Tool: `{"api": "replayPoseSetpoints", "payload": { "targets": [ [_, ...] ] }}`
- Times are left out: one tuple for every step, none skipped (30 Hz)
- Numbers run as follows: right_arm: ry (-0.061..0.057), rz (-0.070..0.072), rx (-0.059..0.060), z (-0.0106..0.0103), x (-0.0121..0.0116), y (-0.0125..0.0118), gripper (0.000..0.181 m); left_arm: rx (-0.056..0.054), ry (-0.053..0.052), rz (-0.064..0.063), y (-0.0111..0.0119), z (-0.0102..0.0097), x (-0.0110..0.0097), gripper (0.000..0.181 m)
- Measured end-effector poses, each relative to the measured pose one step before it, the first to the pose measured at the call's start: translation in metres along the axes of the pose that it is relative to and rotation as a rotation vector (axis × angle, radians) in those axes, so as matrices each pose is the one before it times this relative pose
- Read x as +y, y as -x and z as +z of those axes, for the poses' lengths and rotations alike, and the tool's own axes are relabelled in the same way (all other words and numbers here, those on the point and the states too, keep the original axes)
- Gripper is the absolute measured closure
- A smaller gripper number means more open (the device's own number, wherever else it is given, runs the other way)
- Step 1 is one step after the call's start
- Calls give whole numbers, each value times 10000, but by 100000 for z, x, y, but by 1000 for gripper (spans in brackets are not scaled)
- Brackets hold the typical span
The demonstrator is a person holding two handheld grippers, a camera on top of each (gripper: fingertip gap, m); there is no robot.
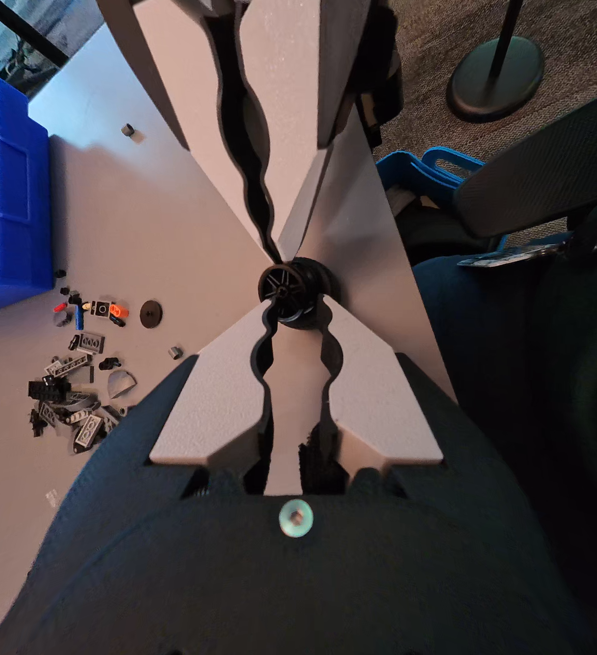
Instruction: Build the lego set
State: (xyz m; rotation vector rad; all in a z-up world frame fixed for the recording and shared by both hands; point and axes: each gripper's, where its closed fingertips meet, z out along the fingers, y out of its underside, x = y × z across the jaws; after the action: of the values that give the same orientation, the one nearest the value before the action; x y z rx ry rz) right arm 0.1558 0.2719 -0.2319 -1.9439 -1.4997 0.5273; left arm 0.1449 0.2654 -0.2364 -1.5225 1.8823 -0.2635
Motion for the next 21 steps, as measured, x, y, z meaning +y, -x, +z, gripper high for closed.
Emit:
{"api": "replayPoseSetpoints", "payload": {
  "targets": [
    [76, -90, 51, 25, -6, 8, 181, 38, 14, 43, -6, 20, 45, 162],
    [61, -70, -11, 17, 28, 42, 181, 61, -25, 12, -21, 1, 8, 162],
    [51, -56, -47, 31, 43, 16, 181, 43, -8, -12, -14, 14, 14, 162],
    [73, -44, -35, 64, 20, 5, 181, 39, 58, -11, -3, 31, 42, 162],
    [136, -138, 40, 85, 58, 1, 181, 57, 72, 2, -7, 52, 63, 162],
    [149, -165, 67, 55, 36, 5, 181, 87, 1, -45, -34, 45, -38, 163],
    [139, -110, 44, 57, 31, 1, 181, 94, 46, -78, -21, 23, 38, 163],
    [117, -93, 25, 72, 31, 14, 181, 65, 46, -41, -13, 16, 26, 163],
    [123, -43, -7, 89, 76, -9, 181, 36, 31, -6, -11, 23, 7, 164],
    [209, -94, 12, 197, 201, 7, 181, -20, 49, 7, 72, 75, 29, 164],
    [316, -162, 36, 324, 294, 10, 181, 67, 107, 40, -48, 125, 75, 165],
    [219, -106, 10, 154, 129, 11, 181, 57, 116, 47, 9, 57, 47, 166],
    [98, -77, -30, 5, 34, 15, 181, 60, 40, 30, -15, 6, -24, 166],
    [72, -38, -63, 60, 30, 30, 181, 36, 82, -28, -18, 26, 57, 166],
    [73, -36, -44, 69, 43, 37, 181, 36, 31, -28, -23, 13, 38, 166],
    [100, -88, -15, 55, 65, 43, 181, 8, -12, -3, -32, 30, -4, 166],
    [112, -73, -45, 112, 47, 30, 181, -22, 25, 42, -26, 30, 43, 166],
    [80, -8, -105, 126, 45, 51, 181, 32, 14, -26, -4, 21, 48, 166],
    [39, -26, -99, 59, 72, 23, 181, 44, -37, -48, -16, 41, -6, 166],
    [-35, -26, -71, -51, 9, -19, 181, 40, -55, -74, 16, -6, -30, 166],
    [-150, 94, -94, -170, -78, -44, 181, 42, -50, -65, 27, -46, -23, 166]
  ]
}}
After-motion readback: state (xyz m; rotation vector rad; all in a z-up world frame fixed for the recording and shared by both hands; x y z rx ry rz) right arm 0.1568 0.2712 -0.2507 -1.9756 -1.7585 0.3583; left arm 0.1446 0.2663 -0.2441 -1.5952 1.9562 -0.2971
